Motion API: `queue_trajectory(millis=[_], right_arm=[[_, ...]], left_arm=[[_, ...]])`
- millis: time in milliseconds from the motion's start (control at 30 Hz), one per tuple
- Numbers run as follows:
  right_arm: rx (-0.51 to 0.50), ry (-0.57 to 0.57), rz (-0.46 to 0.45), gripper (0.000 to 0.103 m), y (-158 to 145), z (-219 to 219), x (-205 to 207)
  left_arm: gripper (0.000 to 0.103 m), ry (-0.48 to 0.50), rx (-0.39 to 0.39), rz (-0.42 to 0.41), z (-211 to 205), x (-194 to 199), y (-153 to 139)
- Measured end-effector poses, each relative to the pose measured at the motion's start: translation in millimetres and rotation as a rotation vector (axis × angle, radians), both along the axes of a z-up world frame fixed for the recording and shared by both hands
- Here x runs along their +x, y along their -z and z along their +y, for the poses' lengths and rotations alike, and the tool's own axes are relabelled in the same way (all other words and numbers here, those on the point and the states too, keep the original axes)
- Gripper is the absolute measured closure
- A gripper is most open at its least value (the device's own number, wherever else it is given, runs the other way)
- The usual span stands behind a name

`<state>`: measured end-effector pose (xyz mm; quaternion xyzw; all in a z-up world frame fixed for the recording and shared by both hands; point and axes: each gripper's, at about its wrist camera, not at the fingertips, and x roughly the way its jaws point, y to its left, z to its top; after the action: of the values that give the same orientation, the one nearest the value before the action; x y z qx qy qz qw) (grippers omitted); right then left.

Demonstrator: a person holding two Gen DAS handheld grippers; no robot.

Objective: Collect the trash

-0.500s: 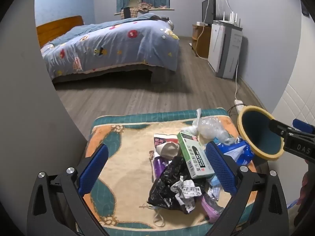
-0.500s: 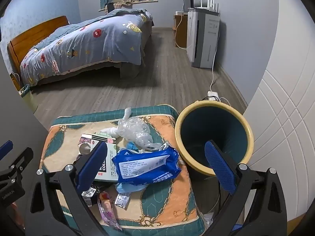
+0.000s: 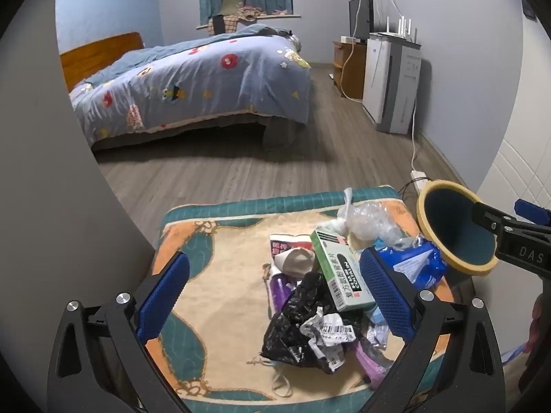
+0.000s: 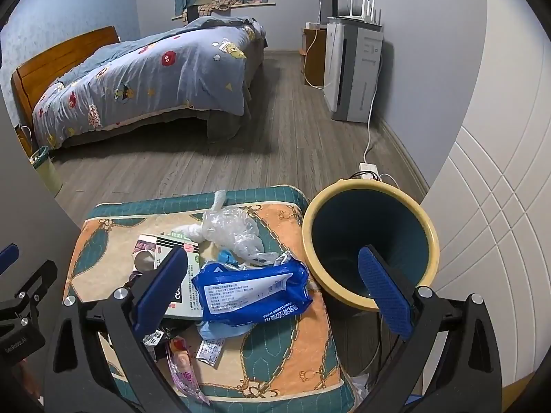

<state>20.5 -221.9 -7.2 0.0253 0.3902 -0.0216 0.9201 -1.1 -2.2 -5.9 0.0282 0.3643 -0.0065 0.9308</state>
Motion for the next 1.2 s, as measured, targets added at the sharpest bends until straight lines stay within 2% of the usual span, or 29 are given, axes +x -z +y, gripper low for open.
queue_trajectory(millis=[1200], right_arm=[[-0.022, -0.001, 0.016, 0.006, 7, 5, 1]], left_arm=[[0.005, 0.0, 0.007, 0.002, -3, 1, -1]])
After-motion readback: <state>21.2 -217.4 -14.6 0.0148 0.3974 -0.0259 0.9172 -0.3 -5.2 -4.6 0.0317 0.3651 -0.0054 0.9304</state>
